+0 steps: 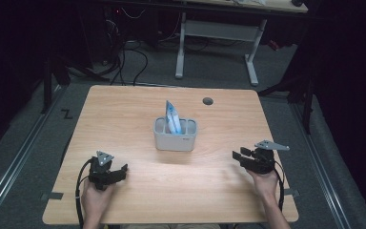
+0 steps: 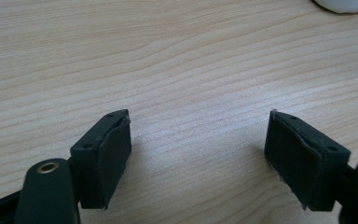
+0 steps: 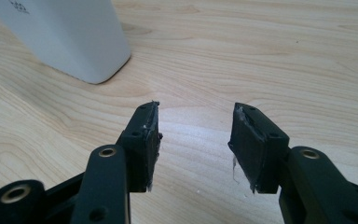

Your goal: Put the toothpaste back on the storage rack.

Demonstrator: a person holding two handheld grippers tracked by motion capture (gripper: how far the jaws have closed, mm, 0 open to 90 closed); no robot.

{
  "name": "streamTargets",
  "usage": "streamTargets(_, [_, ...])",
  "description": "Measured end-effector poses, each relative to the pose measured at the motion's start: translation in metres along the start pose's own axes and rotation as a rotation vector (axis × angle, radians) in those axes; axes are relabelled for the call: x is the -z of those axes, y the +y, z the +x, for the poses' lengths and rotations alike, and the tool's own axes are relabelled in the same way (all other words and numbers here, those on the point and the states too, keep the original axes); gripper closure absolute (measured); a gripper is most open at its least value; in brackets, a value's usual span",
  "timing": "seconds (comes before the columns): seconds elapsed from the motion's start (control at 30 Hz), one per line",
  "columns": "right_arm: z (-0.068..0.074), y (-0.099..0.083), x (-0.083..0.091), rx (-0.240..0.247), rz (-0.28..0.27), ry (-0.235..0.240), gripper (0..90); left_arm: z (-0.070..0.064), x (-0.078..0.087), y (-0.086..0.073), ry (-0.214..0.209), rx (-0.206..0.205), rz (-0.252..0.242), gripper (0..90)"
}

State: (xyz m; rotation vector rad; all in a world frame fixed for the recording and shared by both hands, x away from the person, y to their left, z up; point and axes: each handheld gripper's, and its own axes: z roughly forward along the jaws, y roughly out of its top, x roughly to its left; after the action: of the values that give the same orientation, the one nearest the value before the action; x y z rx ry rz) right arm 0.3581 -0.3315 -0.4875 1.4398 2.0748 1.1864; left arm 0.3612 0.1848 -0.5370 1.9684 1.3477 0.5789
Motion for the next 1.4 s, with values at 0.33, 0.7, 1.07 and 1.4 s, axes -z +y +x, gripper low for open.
streamTargets(0.33, [0.008, -0.013, -0.008, 0.044, 0.032, -0.023, 51.5, 0.0, 0.0, 0.0, 0.0, 0.0, 0.0, 23.2])
streamTargets(0.7, [0.009, -0.026, -0.015, 0.033, 0.056, -0.028, 51.2, 0.0, 0.0, 0.0, 0.001, 0.001, 0.0, 23.2])
streamTargets(1.07, [0.015, -0.037, -0.023, 0.05, 0.081, -0.047, 50.7, 0.0, 0.0, 0.0, 0.001, 0.001, 0.0, 23.2])
streamTargets(1.4, [0.021, -0.039, -0.026, 0.087, 0.096, -0.064, 50.0, 0.0, 0.0, 0.0, 0.001, 0.001, 0.0, 23.2])
